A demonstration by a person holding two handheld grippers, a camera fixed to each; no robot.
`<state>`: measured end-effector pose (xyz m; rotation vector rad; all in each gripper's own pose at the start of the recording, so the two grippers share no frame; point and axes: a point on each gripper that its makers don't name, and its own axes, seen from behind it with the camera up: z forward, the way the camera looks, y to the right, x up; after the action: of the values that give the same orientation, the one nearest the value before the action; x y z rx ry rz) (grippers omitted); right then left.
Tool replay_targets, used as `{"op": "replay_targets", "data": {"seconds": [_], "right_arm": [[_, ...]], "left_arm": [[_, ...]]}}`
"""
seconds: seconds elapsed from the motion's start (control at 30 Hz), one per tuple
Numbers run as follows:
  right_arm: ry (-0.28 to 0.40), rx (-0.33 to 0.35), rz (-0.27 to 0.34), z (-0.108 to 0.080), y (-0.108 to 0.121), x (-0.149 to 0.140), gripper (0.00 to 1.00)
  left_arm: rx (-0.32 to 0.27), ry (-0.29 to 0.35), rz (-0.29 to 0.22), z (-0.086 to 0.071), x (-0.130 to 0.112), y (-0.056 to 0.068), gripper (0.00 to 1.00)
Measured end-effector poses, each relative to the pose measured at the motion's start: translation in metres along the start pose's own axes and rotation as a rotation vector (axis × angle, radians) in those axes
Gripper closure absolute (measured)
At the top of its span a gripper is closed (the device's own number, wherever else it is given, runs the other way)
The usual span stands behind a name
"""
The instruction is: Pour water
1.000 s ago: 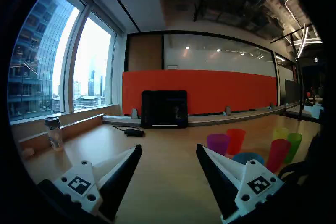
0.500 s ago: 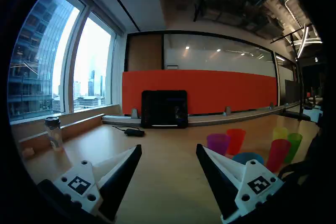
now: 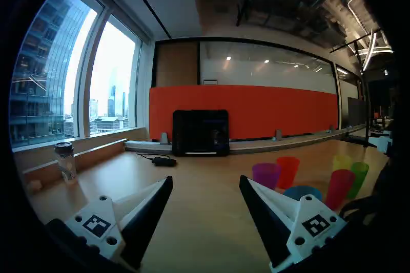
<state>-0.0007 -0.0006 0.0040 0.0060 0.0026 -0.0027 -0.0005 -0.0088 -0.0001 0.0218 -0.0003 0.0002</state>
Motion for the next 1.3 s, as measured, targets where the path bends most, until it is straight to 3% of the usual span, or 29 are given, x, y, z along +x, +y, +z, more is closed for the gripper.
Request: {"op": "replay_targets", "data": {"seconds": [1.3], "right_arm": [[-0.003,0.0,0.001,-0.0019,0.0003,-0.0001,0.0]], "left_arm": [[0.0,0.0,0.0,0.0001,-0.0001,-0.0001,0.04]]}}
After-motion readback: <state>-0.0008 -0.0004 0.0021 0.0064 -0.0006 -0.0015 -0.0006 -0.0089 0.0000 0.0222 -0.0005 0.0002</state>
